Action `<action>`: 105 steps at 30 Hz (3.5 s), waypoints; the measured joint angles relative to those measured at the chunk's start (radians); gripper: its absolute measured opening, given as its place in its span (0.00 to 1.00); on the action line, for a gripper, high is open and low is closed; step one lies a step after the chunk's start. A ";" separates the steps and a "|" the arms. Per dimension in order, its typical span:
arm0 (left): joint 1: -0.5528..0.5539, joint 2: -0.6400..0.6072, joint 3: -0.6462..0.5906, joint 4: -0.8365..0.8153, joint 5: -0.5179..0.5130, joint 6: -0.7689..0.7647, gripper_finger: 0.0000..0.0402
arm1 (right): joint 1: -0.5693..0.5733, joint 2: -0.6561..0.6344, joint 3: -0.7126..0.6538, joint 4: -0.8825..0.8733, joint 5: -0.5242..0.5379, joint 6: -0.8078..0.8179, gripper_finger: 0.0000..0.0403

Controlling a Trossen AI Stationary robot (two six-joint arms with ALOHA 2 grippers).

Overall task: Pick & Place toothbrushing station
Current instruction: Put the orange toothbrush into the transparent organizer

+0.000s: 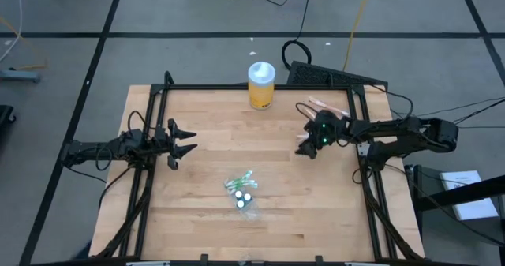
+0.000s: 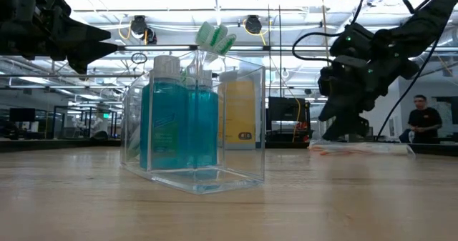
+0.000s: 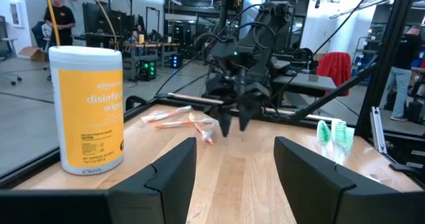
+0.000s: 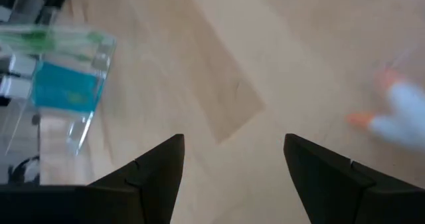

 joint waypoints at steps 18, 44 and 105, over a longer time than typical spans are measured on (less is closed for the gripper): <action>0.000 0.000 0.000 0.000 0.000 0.000 0.52 | 0.053 -0.394 0.001 -0.756 0.482 0.331 0.63; 0.000 0.000 0.000 0.000 0.000 0.000 0.52 | -0.069 -0.174 0.001 -0.357 0.482 0.052 0.63; 0.000 0.000 0.000 0.000 0.001 0.000 0.52 | 0.523 -0.091 0.152 -0.962 0.390 1.013 0.63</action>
